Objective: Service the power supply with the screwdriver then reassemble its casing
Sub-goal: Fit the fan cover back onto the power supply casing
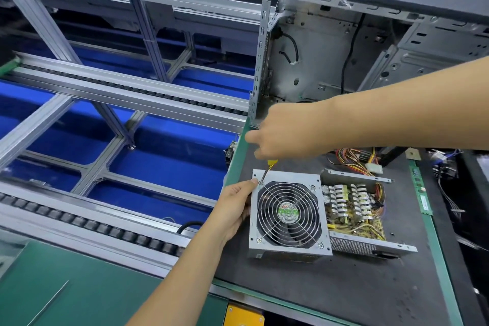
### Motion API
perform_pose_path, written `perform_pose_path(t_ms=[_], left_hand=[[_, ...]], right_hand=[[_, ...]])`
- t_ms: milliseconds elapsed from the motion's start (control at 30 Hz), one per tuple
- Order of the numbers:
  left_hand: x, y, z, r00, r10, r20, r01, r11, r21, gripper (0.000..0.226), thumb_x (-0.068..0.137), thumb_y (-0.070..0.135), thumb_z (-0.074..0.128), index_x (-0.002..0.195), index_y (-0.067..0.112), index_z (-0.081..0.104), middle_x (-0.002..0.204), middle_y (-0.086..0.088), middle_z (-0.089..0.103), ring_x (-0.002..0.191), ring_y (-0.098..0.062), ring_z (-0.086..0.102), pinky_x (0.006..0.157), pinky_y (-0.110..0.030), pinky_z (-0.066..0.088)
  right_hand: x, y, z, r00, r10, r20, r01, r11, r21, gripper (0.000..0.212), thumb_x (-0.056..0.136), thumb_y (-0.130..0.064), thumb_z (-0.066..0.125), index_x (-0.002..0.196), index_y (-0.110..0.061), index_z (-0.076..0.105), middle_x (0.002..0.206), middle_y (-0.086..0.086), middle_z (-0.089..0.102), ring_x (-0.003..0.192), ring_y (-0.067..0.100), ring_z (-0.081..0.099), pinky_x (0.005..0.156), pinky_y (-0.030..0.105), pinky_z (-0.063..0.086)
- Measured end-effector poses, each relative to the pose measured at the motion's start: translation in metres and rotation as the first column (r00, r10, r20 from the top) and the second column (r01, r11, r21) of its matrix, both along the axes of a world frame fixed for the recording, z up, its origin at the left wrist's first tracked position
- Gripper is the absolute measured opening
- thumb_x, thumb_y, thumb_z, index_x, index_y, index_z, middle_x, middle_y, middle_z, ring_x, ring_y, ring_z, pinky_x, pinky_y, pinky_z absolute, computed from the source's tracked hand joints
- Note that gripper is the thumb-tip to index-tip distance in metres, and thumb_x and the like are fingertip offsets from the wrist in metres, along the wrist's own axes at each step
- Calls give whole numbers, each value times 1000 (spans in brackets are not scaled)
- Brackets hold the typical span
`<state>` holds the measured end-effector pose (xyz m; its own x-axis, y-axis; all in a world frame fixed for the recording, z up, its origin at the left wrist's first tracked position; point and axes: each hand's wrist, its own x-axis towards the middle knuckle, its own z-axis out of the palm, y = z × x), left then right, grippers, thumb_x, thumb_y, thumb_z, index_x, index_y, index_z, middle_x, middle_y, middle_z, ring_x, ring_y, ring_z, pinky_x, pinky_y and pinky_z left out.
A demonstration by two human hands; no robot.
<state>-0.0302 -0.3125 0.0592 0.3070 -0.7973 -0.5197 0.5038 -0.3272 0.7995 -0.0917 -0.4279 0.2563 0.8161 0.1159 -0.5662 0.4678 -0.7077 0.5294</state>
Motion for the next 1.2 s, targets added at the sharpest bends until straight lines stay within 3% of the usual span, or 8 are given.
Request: perform_pose_path(t_ms=[167,333,667,767,833,933,1100,1200], left_hand=[[-1,-1,-2,999,-7,48,7,1000,0,35,100,25,52,100,-6,68,86,-20,63,64,-21,55,55,-26,44],[1,-2,-6,999,-29,25,29,999,-20,33,101,23,51,89,3,75,87,-16,73,70,-20,67,62,-29,57],[-1,0,-2,998,-9,62,10,1000,-11,37,100,24,52,99,-9,67,84,-20,65,59,-18,56,48,-22,44],[-2,0,-1,999,-13,30,13,1000,-15,35,101,24,51,96,-4,70,89,-22,68,69,-23,62,62,-32,51],[-1,0,-2,999,-24,32,25,1000,-16,34,101,25,50,92,1,74,91,-22,71,72,-26,63,68,-37,52],[0,0,-1,999,-46,29,47,998,-31,34,102,24,50,88,8,76,90,-18,73,72,-22,67,66,-34,56],[0,0,4,998,-54,41,55,998,-28,36,102,24,50,80,11,76,80,-12,72,63,-18,65,54,-27,52],[0,1,4,996,-57,72,59,998,-22,37,101,27,51,71,13,68,65,-6,63,52,-14,52,46,-22,41]], right_hand=[[1,3,-15,985,-143,100,140,990,33,30,89,-10,48,63,-13,34,62,2,38,55,23,42,44,25,17],[15,-22,-20,508,-843,-178,836,433,337,44,99,-38,44,66,-11,53,65,2,53,58,21,50,49,26,35],[-4,1,-6,989,129,70,-127,991,-34,16,88,-4,47,99,-9,56,89,6,49,71,25,51,50,31,26],[-9,0,-10,969,-232,79,225,970,93,18,96,-16,42,88,-10,57,70,3,44,64,26,43,54,28,32],[-8,-5,-14,580,-795,-179,789,493,367,34,102,-28,36,88,-7,59,60,2,41,53,21,41,45,20,34],[-6,-21,-12,114,-851,-512,930,-90,357,51,98,-45,43,67,-6,52,40,-2,41,31,13,33,35,11,23],[-12,-8,-3,901,-426,-78,433,878,204,9,90,-16,54,95,-11,48,94,6,49,55,16,39,46,24,25],[-11,2,-1,972,234,-6,-234,972,29,17,89,-5,44,103,-10,52,98,6,46,76,22,46,52,31,31]])
